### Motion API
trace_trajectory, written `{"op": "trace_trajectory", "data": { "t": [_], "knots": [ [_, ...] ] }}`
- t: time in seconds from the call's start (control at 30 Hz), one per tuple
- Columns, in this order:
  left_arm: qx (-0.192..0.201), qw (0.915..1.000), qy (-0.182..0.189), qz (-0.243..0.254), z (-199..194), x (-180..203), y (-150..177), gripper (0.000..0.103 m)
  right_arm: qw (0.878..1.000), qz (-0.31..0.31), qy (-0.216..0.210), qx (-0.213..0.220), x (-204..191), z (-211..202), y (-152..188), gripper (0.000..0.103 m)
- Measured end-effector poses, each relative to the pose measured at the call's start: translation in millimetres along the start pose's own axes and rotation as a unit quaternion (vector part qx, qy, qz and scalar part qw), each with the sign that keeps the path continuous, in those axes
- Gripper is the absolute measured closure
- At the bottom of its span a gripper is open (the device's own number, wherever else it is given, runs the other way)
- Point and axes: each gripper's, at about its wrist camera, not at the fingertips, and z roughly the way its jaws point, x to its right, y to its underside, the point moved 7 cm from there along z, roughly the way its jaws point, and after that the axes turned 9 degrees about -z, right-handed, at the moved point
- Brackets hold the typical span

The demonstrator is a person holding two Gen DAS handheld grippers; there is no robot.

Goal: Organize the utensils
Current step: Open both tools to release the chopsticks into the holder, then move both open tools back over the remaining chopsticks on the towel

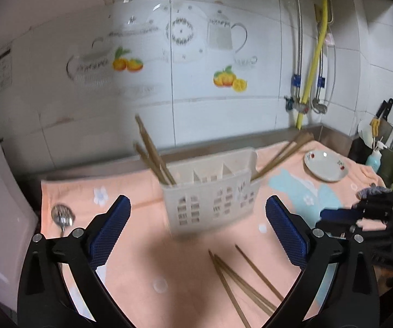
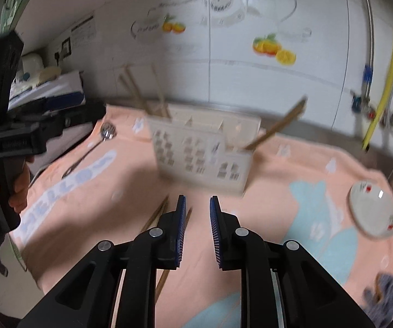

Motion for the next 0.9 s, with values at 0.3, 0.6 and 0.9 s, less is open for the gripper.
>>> {"op": "trace_trajectory", "data": {
  "t": [0.3, 0.6, 0.9],
  "knots": [
    [-0.029, 0.9983, -0.051, -0.008, -4.0, -14.6, 52.5, 0.005, 0.998, 0.028, -0.019, -0.045, -38.9, 15.5, 69.1, 0.085],
    [-0.051, 0.9955, -0.072, -0.031, -12.9, -28.9, 85.3, 0.005, 0.995, 0.049, -0.034, -0.077, -52.7, 32.8, 101.3, 0.085],
    [-0.066, 0.993, -0.091, -0.039, -17.6, -40.1, 108.5, 0.005, 0.994, 0.05, -0.033, -0.09, -56.9, 46.2, 104.9, 0.086]
  ]
}}
